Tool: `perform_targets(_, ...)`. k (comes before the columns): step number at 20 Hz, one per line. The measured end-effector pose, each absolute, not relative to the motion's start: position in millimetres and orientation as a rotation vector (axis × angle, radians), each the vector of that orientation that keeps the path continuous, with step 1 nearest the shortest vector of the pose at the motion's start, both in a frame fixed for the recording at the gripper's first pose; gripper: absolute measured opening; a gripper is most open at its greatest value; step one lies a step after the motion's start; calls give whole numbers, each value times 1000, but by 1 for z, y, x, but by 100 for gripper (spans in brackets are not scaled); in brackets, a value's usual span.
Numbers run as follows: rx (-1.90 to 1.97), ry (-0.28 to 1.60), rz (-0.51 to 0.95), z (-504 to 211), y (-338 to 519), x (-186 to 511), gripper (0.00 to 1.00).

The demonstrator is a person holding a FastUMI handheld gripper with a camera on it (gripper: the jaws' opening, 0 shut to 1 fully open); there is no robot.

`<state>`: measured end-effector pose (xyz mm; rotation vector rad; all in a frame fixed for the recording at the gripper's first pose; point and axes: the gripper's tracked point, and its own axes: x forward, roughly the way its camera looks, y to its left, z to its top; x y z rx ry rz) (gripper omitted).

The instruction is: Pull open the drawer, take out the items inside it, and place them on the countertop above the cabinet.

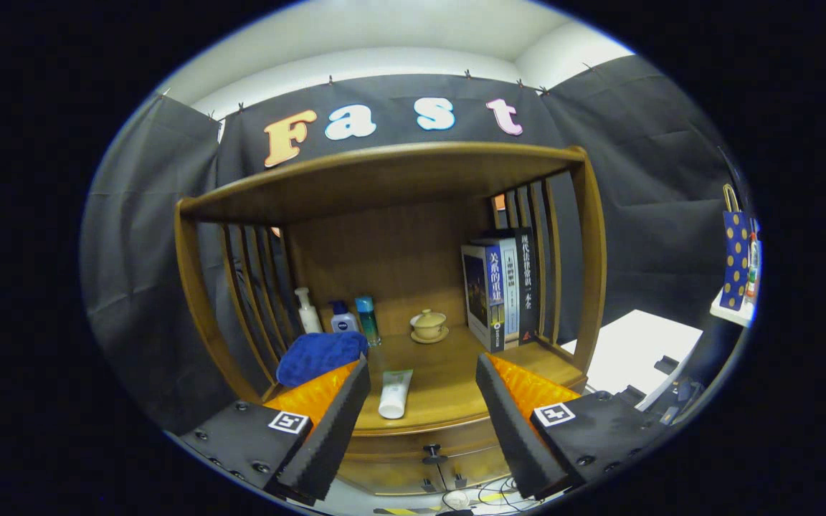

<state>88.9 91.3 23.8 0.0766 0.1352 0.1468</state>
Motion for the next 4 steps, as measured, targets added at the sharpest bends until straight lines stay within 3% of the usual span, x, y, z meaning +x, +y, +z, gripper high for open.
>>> perform_targets(4,64,113,153,41,93,76,98)
